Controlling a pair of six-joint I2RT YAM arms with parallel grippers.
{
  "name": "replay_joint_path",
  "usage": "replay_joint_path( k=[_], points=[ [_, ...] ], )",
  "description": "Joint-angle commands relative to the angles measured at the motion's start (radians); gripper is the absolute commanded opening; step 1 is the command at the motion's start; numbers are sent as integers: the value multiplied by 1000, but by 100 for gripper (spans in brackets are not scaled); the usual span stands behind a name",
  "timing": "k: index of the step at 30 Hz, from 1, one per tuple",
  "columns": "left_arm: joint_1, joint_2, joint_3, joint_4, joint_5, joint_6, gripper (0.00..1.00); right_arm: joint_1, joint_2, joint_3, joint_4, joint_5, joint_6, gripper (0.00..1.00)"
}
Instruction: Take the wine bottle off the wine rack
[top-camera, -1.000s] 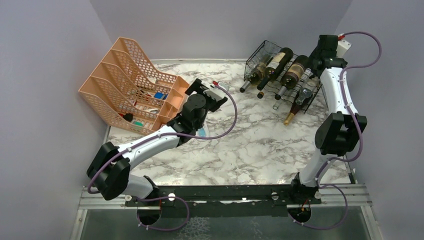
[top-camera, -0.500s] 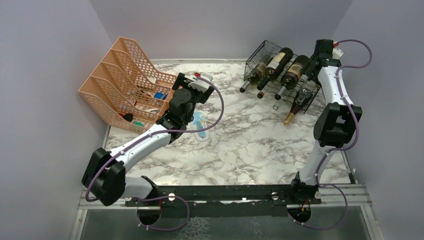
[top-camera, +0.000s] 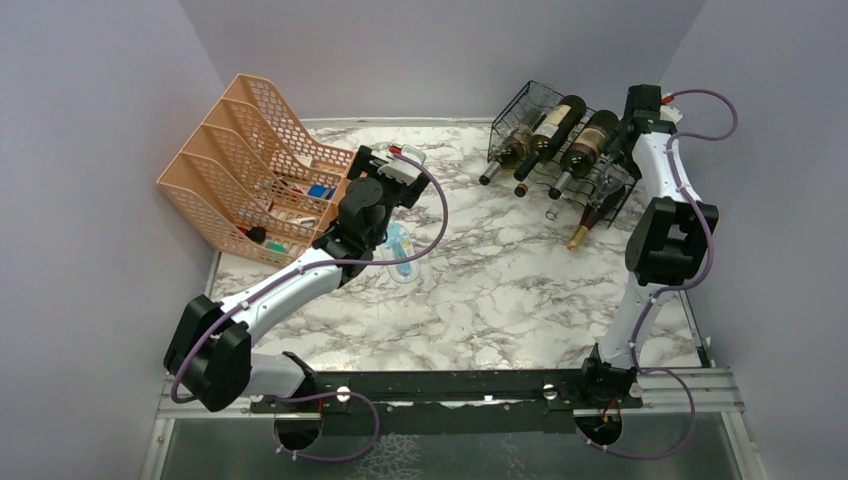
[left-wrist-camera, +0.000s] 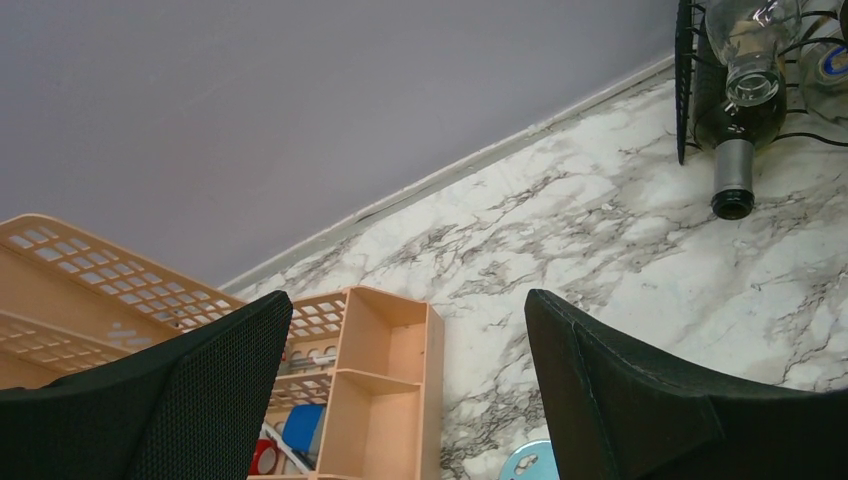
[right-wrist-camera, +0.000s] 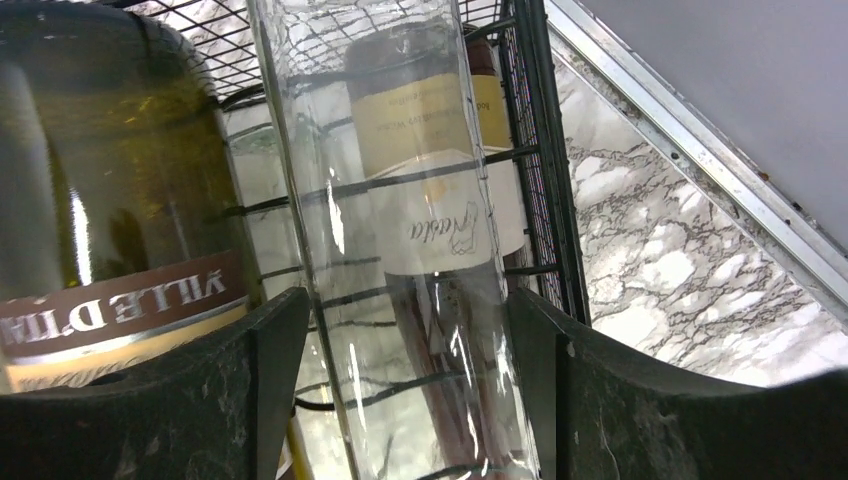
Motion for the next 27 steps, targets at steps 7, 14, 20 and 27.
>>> replay_joint_path(
  k=[7,14,20,27],
  points=[
    [0,13,5,31,30,-14,92,-21,17,12,4,-12,62,69],
    [14,5,7,31,34,-21,92,-23,-88,-79,79,-26,86,61],
    [49,-14,10,29,41,-46,92,-25,-200,-157,149,-40,106,47],
    [104,-43,20,16,56,-84,92,-26,-384,-271,250,-75,115,38]
  ],
)
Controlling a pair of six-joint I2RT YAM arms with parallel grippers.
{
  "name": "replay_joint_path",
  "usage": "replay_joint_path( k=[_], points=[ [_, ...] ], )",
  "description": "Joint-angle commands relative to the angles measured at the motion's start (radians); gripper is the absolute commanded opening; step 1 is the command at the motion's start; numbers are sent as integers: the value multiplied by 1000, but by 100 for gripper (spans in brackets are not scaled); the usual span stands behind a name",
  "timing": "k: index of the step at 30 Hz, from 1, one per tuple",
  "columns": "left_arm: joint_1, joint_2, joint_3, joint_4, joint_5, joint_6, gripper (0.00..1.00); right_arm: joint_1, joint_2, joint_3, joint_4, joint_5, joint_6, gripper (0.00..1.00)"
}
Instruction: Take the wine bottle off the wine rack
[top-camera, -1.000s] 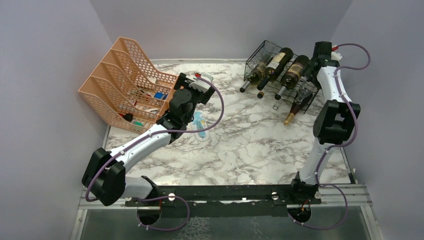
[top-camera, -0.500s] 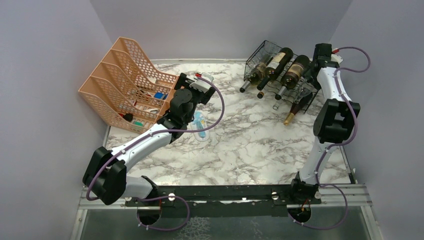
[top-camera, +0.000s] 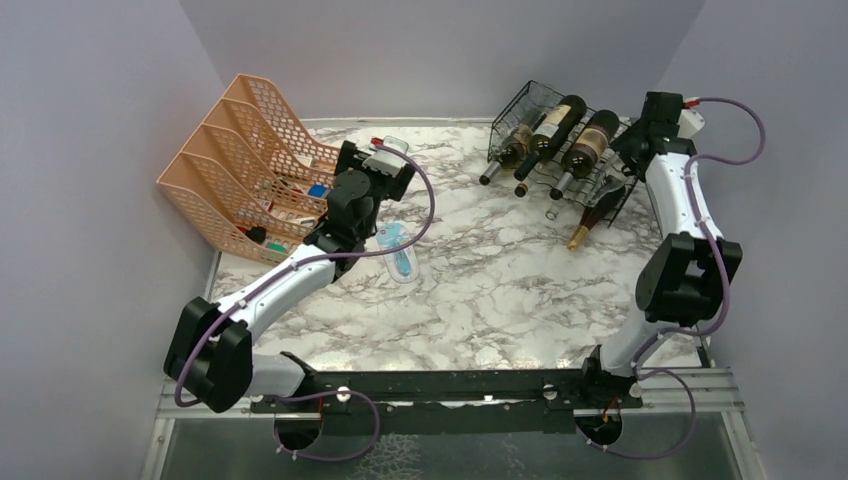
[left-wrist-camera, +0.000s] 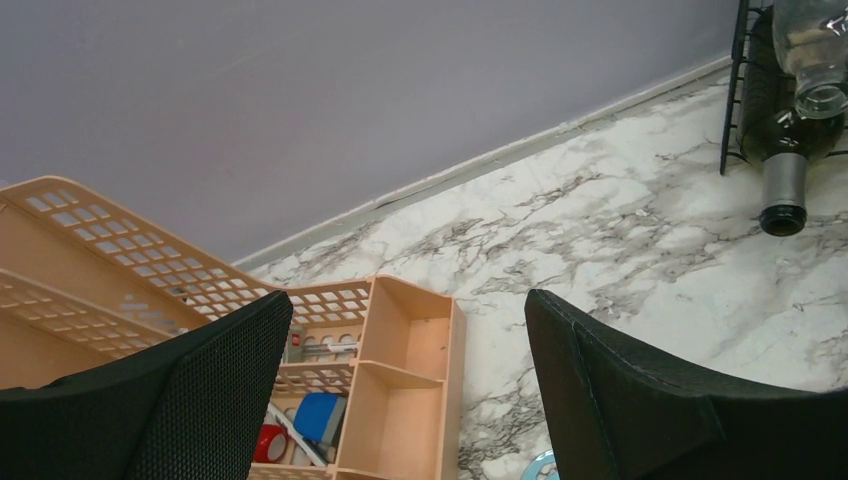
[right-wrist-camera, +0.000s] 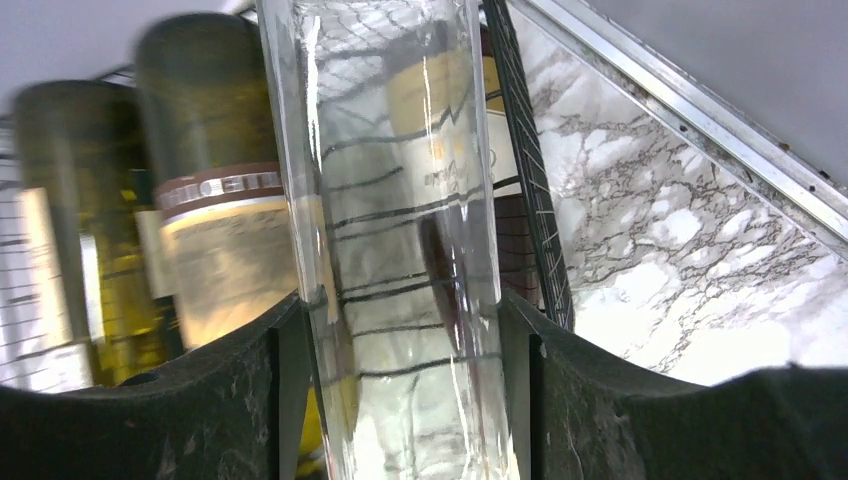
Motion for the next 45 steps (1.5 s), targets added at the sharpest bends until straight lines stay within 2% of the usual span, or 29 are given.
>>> replay_joint_path(
  k=[1,4,9,17,21,26,29,34,41,45],
  points=[
    [33,-53,21,16,32,-44,92,-7,-163,-41,138,-28,28,38],
    [52,-65,24,14,38,-62,92,-7,-246,-82,137,-54,46,38],
    [98,-61,44,-15,100,-142,93,-7,-384,-151,108,-193,77,38],
    [209,-4,127,-96,383,-371,92,-7,-509,-140,-29,-512,68,34],
    [208,42,151,-96,627,-424,87,-7,-511,-185,-78,-723,42,34],
    [151,84,159,-79,761,-428,88,-7,-490,-270,-135,-980,-28,33],
    [55,79,126,-72,788,-321,89,-5,-523,-376,-136,-1080,-38,33],
    [-170,-19,-32,1,796,-15,92,10,-637,-599,-53,-1196,26,28],
    [-432,-169,-237,104,706,339,96,127,-726,-764,42,-1161,131,28],
    [-541,-166,-286,157,600,438,96,230,-708,-843,163,-1127,231,28]
  ],
)
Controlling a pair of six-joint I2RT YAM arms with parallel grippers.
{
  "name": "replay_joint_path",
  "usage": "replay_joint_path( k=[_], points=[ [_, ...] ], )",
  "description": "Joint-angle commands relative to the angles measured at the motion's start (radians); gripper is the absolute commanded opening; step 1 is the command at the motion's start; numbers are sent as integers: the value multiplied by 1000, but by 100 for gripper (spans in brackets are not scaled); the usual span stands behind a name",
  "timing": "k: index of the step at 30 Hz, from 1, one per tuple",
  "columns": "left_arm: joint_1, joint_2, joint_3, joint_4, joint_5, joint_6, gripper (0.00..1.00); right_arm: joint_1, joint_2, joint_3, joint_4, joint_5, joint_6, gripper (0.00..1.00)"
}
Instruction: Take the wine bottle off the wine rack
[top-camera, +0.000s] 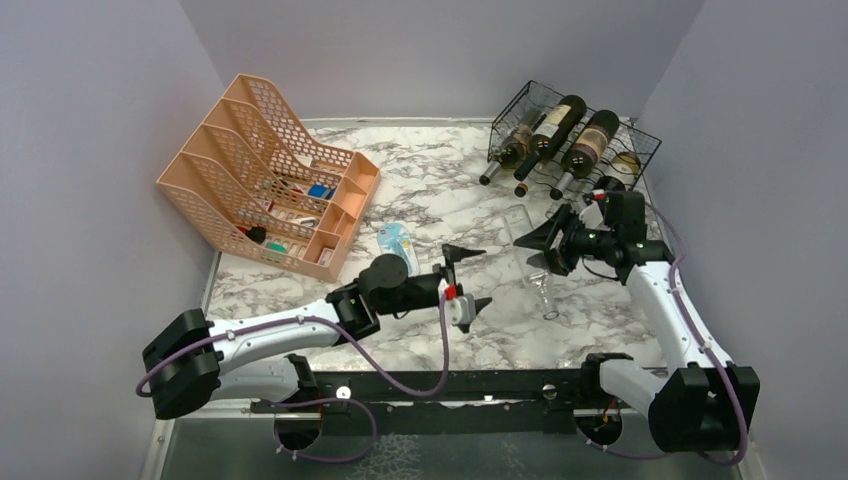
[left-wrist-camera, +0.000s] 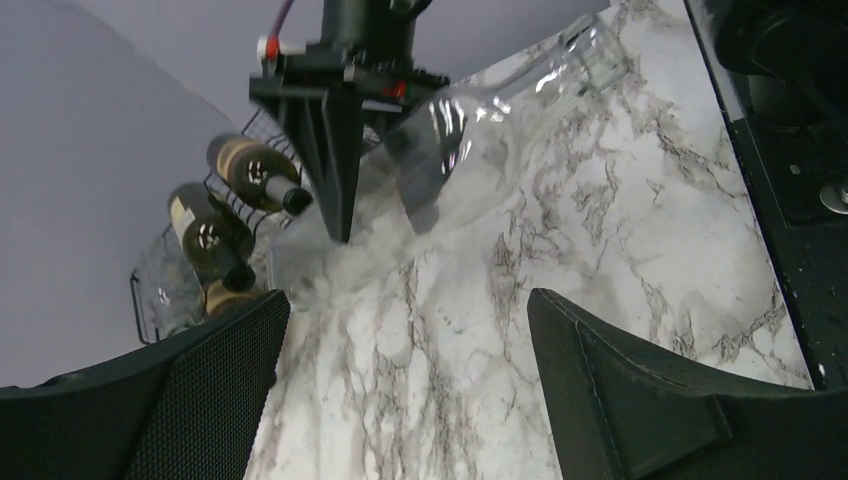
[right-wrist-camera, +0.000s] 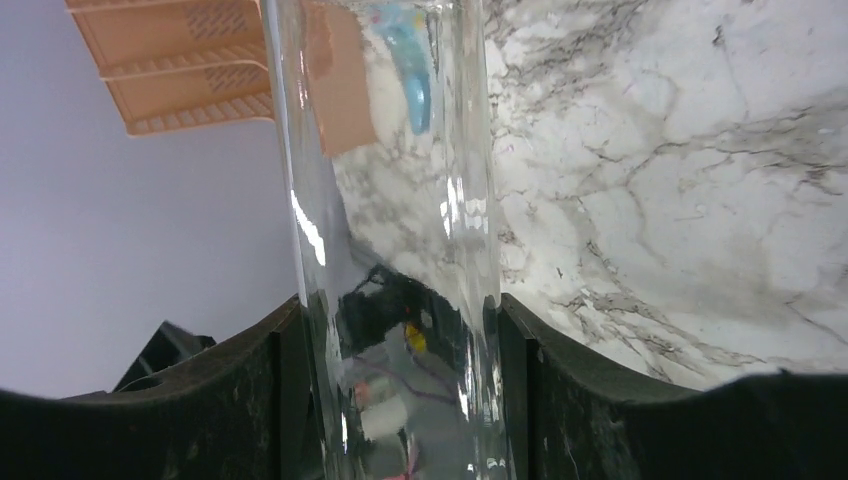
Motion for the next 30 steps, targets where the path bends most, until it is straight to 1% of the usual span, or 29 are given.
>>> replay_joint_path(
  k=[1,7,11,18,21,30],
  points=[
    [-104,1,-45,114,-125,213,96,106,19,-73,208,-21,150,28],
    [-214,42,-73,145,-203,295,95,291,154,-74,354,24,267,28],
    [-241,66,-78,148,-201,311,89,359,235,-42,388,37,292,28],
    [-251,101,-78,143,-177,321,76,410,280,-32,416,62,314,29],
    [-253,114,-75,139,-181,323,68,423,291,-33,420,56,316,29],
    [-259,169,-64,131,-234,358,65,447,283,-45,423,70,326,29]
  ],
)
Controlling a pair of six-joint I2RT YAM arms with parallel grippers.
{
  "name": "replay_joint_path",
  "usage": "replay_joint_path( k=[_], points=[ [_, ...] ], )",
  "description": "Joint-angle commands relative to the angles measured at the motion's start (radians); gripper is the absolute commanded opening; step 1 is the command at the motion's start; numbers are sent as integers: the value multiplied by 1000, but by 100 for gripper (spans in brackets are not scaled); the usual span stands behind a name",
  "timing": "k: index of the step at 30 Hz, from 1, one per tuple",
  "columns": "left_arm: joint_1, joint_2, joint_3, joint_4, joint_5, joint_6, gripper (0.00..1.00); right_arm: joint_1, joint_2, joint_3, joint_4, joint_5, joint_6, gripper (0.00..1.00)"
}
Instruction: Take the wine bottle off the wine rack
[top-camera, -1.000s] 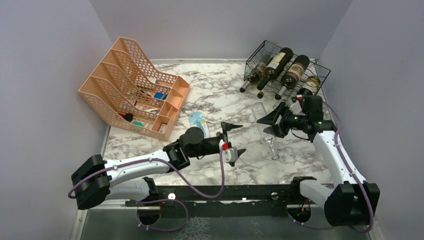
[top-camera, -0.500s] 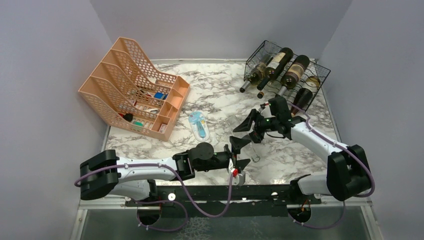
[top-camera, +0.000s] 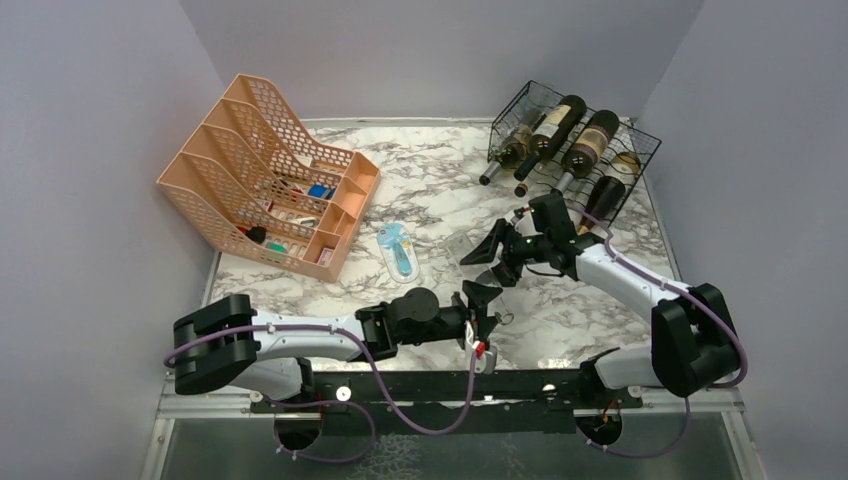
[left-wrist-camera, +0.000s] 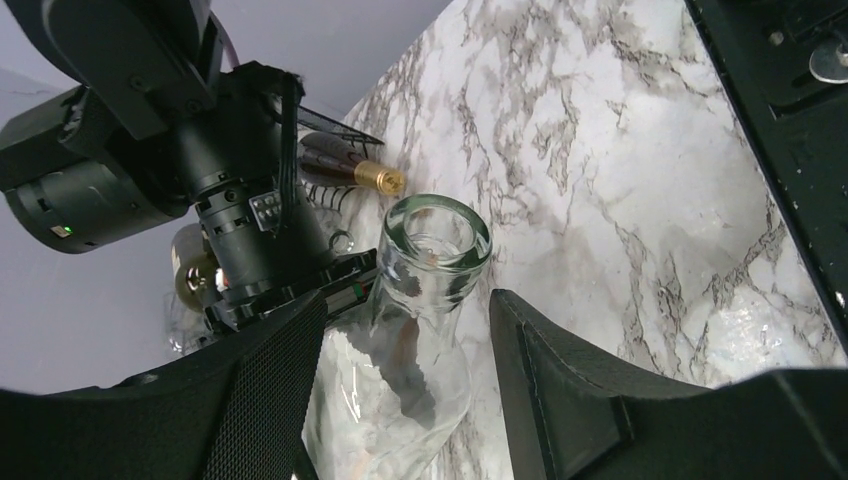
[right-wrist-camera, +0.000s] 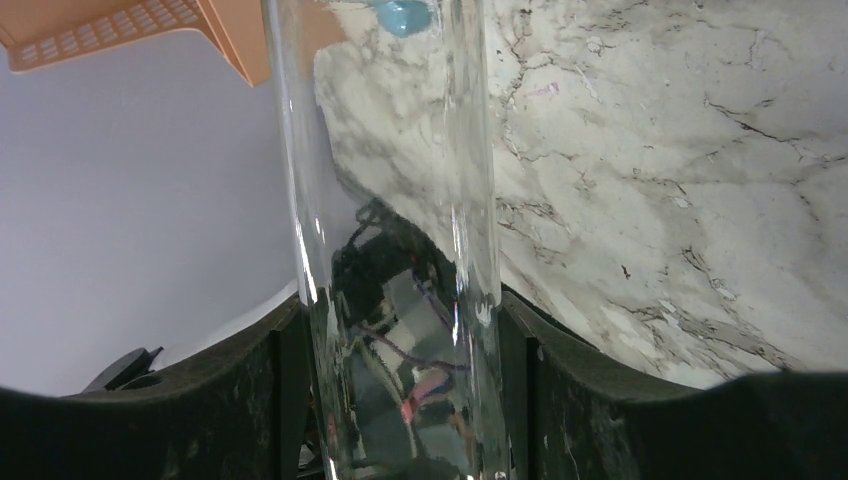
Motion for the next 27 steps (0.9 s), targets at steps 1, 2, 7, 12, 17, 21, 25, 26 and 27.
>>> replay_joint_path(
  k=[1,2,7,12,17,21,25,26,27],
  points=[
    [-12,27,6,17,-48,26,65,20,-12,25,58,-4,28,29],
    [-16,33,9,17,-60,27,64,23,-13,24,58,-3,27,29],
    [-26,46,16,17,-77,26,61,31,-11,16,55,-3,26,29],
    [-39,56,20,19,-96,30,60,41,-10,13,62,1,32,29],
    [-46,64,22,19,-102,36,60,51,-6,18,64,3,33,29],
    [-52,59,25,19,-107,41,50,60,-4,15,70,5,33,29],
    [-60,50,27,18,-114,46,32,64,0,3,89,-3,22,34],
    [-60,48,28,18,-118,49,26,64,1,4,89,-4,10,38],
    [-61,44,29,18,-123,51,20,64,2,8,90,-11,-5,44]
  ],
)
